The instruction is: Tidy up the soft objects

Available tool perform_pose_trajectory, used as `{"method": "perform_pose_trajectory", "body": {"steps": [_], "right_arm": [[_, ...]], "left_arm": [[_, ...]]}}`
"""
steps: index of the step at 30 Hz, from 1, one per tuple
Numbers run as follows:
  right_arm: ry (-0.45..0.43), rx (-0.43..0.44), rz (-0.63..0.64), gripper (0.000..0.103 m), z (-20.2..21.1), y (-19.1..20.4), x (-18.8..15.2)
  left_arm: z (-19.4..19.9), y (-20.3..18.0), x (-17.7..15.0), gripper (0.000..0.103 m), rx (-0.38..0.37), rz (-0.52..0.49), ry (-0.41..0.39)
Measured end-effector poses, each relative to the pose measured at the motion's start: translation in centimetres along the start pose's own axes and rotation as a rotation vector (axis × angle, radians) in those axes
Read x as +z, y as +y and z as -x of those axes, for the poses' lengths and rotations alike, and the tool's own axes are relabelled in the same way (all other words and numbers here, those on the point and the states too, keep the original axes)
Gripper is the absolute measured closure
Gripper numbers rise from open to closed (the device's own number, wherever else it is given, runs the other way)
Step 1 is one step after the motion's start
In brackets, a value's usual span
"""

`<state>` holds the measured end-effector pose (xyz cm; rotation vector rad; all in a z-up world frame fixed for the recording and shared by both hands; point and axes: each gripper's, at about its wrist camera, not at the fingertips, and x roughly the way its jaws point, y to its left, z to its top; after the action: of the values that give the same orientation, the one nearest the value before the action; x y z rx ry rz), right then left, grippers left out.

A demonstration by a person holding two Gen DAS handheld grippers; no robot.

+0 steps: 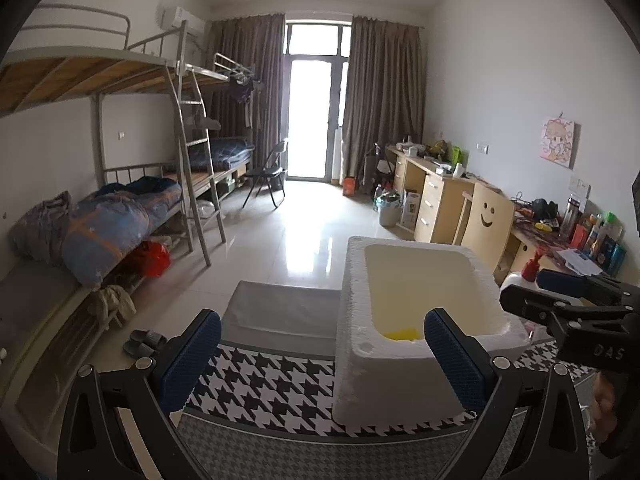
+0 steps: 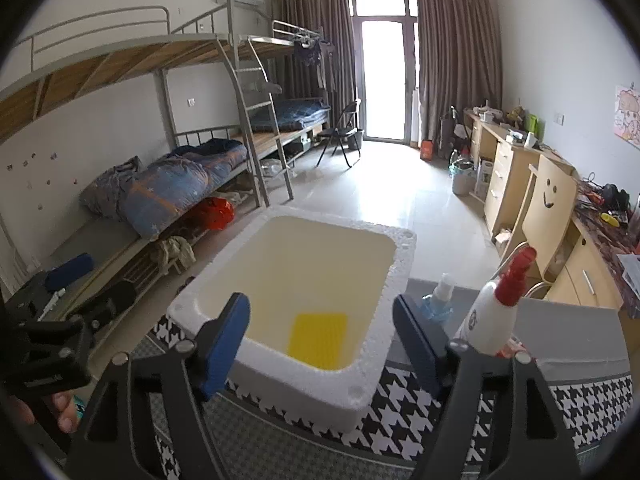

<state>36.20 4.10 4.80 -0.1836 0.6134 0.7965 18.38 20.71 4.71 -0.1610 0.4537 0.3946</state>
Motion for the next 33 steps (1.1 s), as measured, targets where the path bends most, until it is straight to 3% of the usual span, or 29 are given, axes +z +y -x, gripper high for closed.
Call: {"method": "perform_pose_trajectory", "body": {"steps": [4, 18, 33], "right_arm": [[-0.018, 0.002, -0.007, 0.01, 1.1, 0.1, -0.3], [-0.075, 0.0, 0.002, 0.009, 4.8, 0.1, -1.1], [-0.12, -0.019, 0.013, 0.009, 8.7, 0.3, -4.1]], "left_arm": [[0.8, -0.4, -0.1, 0.001, -0.006, -0.004, -0.007], [4.1, -1.7, -0.7, 0.001, -0.037, -0.032, -0.043], [7.3, -3.6, -2.3, 0.001, -0.074, -0.059, -0.064]]}}
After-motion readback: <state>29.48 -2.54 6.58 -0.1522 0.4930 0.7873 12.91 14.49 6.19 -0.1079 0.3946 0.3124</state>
